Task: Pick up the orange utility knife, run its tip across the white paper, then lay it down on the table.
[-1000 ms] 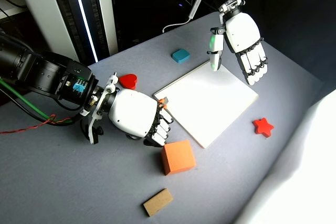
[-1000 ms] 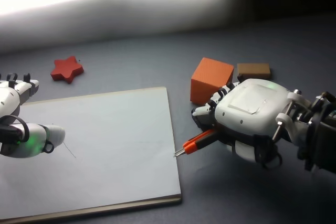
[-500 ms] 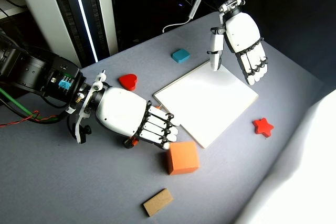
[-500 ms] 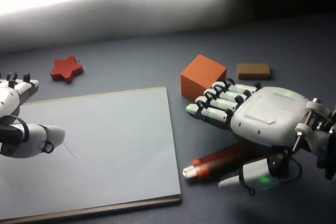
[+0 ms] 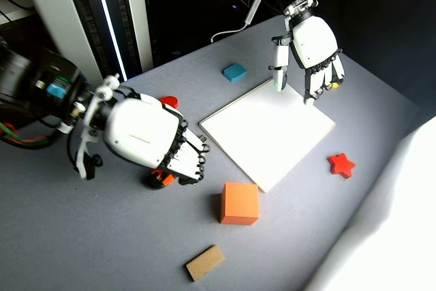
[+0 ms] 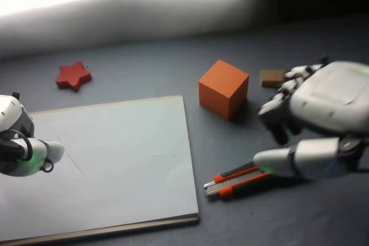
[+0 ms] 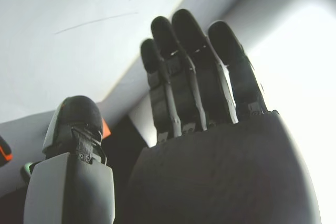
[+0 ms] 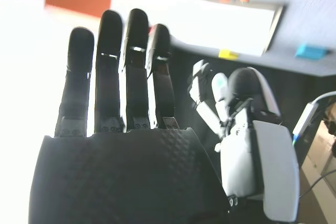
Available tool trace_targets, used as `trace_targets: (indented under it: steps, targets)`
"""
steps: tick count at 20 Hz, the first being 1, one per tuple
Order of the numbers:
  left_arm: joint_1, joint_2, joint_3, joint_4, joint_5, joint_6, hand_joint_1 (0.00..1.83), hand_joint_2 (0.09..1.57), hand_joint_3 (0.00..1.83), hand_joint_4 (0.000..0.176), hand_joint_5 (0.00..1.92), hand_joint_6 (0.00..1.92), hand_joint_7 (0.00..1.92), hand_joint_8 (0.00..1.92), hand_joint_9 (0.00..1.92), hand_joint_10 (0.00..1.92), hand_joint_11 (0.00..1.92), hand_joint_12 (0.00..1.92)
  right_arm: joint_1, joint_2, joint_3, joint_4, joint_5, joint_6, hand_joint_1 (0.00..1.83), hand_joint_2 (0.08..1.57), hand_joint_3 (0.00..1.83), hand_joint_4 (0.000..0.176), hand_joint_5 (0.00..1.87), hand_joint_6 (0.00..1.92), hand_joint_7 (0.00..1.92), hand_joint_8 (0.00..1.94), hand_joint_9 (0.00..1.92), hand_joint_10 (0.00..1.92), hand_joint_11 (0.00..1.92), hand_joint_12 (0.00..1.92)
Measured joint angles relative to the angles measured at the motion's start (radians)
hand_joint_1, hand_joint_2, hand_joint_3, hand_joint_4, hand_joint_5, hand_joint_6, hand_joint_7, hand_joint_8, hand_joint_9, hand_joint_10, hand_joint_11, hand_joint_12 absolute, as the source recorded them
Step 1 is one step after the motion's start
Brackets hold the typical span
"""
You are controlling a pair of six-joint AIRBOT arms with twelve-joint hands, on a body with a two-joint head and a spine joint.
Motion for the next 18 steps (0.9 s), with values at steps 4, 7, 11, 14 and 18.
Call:
trace_targets:
  steps: [4, 7, 11, 14, 18]
  targets:
    - [-0.040, 0.000, 0.000, 0.004, 0.000, 0.011, 0.27, 1.32, 0.00, 0.000, 0.72, 1.32, 0.84, 1.66, 0.80, 1.91, 0.61, 1.92, 0.100, 0.127, -0.026, 0.013, -0.137, 0.058, 0.11, 1.26, 0.00, 0.000, 0.72, 1.45, 0.83, 1.52, 0.65, 1.82, 0.43, 1.92]
    - [-0.088, 0.000, 0.000, 0.014, 0.017, 0.075, 0.30, 1.32, 0.00, 0.000, 0.68, 1.35, 0.81, 1.69, 0.78, 1.92, 0.61, 1.92, 0.156, 0.197, -0.035, 0.043, -0.273, 0.058, 0.14, 1.27, 0.00, 0.000, 0.70, 1.46, 0.81, 1.57, 0.64, 1.87, 0.43, 1.92]
    - [-0.130, -0.006, -0.013, 0.016, 0.063, 0.152, 0.35, 1.32, 0.00, 0.000, 0.66, 1.48, 0.79, 1.68, 0.76, 1.92, 0.60, 1.92, 0.141, 0.224, -0.032, 0.065, -0.347, 0.059, 0.15, 1.26, 0.00, 0.000, 0.69, 1.44, 0.81, 1.58, 0.65, 1.89, 0.43, 1.92]
    - [-0.135, -0.010, -0.034, 0.006, 0.085, 0.154, 0.36, 1.32, 0.00, 0.000, 0.66, 1.48, 0.78, 1.68, 0.74, 1.92, 0.57, 1.92, 0.112, 0.215, -0.035, 0.087, -0.213, 0.062, 0.13, 1.27, 0.00, 0.000, 0.67, 1.48, 0.77, 1.61, 0.63, 1.90, 0.44, 1.92]
    - [-0.161, -0.010, -0.034, 0.013, 0.071, 0.153, 0.36, 1.32, 0.00, 0.000, 0.67, 1.42, 0.77, 1.68, 0.73, 1.92, 0.56, 1.92, 0.128, 0.212, -0.041, 0.094, -0.158, 0.151, 0.13, 1.27, 0.00, 0.000, 0.68, 1.47, 0.78, 1.57, 0.65, 1.86, 0.45, 1.92]
